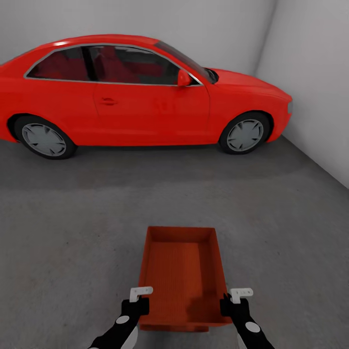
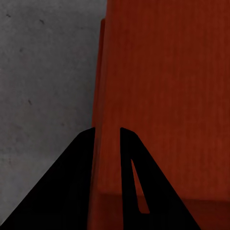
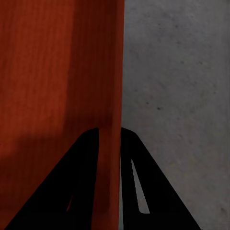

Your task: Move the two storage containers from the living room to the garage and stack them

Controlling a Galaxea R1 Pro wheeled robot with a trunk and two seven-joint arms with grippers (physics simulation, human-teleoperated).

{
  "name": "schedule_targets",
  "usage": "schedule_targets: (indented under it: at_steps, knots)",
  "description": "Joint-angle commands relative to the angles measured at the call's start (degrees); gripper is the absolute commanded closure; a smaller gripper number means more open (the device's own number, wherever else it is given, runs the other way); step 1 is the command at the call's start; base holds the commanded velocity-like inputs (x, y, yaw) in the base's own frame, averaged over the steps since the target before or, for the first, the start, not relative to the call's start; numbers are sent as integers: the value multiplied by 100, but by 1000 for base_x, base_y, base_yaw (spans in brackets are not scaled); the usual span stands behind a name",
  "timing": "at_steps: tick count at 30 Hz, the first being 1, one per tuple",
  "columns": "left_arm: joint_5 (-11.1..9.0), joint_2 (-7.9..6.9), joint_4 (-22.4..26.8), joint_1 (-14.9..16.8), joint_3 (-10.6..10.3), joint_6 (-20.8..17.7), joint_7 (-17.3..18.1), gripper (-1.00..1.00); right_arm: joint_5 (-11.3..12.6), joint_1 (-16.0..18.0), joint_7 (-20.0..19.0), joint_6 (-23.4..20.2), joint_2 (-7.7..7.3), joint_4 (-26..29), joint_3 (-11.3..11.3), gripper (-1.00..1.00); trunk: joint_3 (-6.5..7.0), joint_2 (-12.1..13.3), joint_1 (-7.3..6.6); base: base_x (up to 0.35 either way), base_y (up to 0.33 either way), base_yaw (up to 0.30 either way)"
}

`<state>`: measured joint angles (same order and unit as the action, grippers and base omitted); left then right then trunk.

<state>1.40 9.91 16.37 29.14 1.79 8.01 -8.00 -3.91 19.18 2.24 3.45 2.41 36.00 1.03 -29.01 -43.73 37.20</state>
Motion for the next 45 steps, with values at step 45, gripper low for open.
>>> schedule_targets:
  at_steps: [45]
  knots:
    - [31, 9, 50, 10, 101, -1, 17, 100, -31, -2, -13, 12, 4, -216, -147, 100, -466, -847, 462, 0, 0, 0]
